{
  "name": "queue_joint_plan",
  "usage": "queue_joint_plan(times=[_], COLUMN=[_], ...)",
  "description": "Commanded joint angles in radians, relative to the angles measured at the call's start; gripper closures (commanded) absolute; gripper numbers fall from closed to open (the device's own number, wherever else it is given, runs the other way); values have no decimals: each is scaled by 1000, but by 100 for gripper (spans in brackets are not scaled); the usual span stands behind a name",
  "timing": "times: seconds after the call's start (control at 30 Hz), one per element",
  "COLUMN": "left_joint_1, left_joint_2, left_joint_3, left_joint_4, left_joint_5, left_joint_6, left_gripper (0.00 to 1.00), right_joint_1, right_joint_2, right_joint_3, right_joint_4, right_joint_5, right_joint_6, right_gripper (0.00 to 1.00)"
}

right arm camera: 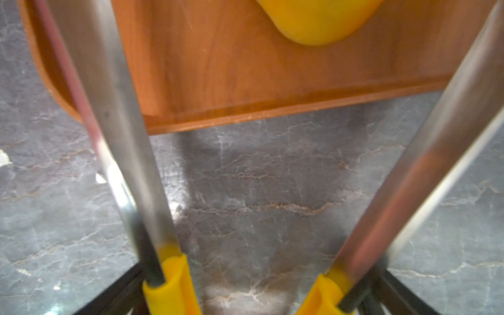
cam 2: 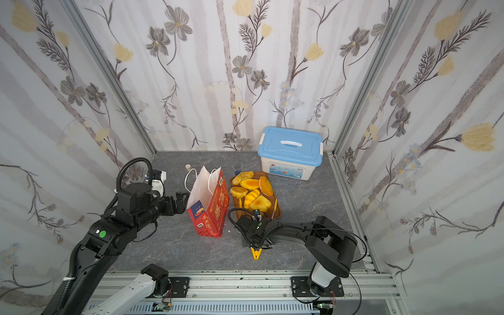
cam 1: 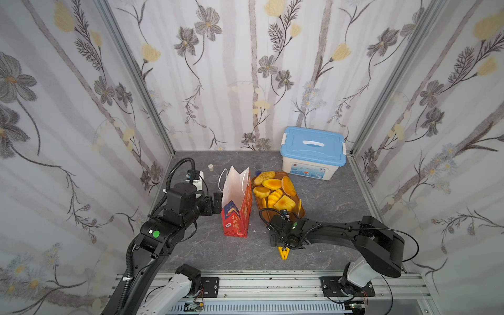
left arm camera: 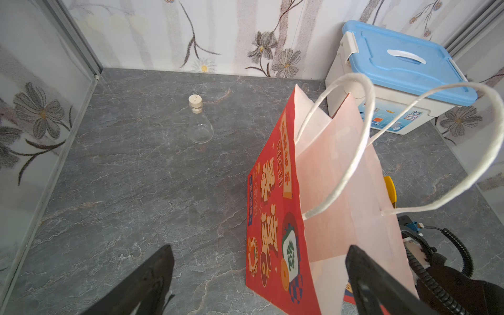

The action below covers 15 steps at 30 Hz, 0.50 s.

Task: Pack bread into a paper bag
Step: Pick up some bread from the plate.

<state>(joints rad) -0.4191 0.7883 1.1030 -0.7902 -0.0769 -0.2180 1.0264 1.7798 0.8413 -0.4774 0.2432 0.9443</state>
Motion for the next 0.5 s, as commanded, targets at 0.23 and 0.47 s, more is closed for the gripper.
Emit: queue_joint_plan(times=[0.23,0.47], left_joint_1=[-1,0], left_joint_2=[-6,3], left_joint_3=[12,35], left_joint_4=[-27,-42], left_joint_5=[-30,-38], left_joint_6=[-20,-11], left_gripper=[0,0], right_joint_1=[-8,9], right_joint_2=[-53,-178], right_joint_3=[-70,-133], right_joint_4=[25,19], right_joint_5=[-10,39], right_joint_6=[27,44], right_gripper=[35,39])
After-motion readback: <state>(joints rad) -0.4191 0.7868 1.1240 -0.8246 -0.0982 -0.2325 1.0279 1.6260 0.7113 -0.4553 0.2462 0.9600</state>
